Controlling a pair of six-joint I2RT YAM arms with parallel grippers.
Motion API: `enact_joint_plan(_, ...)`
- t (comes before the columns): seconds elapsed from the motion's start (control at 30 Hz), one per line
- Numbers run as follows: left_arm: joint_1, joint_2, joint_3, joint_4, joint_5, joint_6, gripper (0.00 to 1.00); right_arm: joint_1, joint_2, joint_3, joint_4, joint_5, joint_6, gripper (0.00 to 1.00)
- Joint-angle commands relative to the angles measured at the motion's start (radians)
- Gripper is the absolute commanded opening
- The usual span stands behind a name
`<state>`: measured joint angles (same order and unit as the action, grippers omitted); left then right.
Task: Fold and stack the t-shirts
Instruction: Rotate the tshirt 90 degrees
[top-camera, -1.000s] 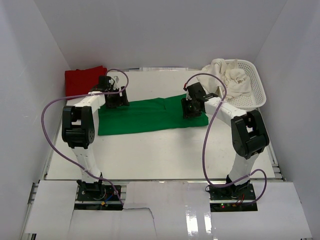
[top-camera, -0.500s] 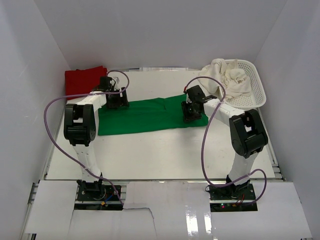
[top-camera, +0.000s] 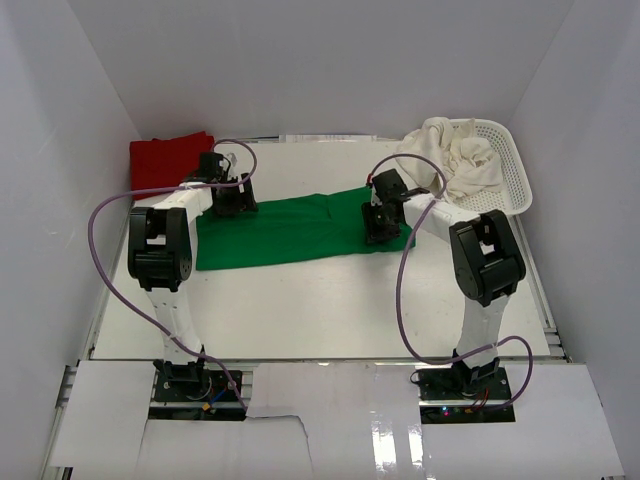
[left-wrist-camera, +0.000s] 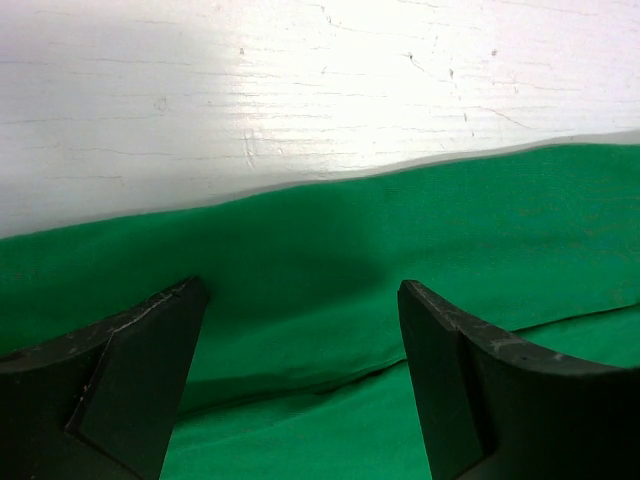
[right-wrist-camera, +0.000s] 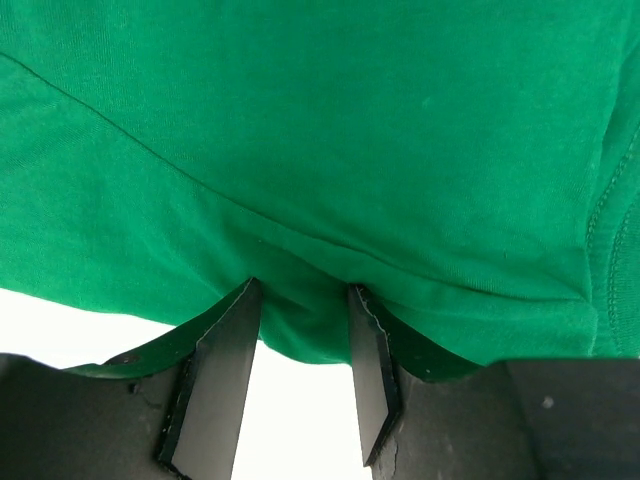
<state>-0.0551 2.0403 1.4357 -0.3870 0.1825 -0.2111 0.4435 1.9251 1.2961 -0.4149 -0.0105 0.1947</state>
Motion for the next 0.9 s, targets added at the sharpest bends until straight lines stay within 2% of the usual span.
enact_joint_plan(0.0,0.009,0.034,-0.020,-0.053,-0.031,-0.030,0.89,-0.017,0.049,0.035,0.022,-0.023,-0.003,0.47)
enact_joint_plan(0.33,0.009,-0.038,-0.126,-0.081,-0.101,-0.066,0.89,-0.042,0.118,0.100,0.016,-0.036,-0.015,0.47)
enact_joint_plan(0.87,-0.017,-0.161,-0.247,-0.158,-0.049,-0.117,0.91,-0.088,0.225,0.258,0.011,-0.049,-0.044,0.47)
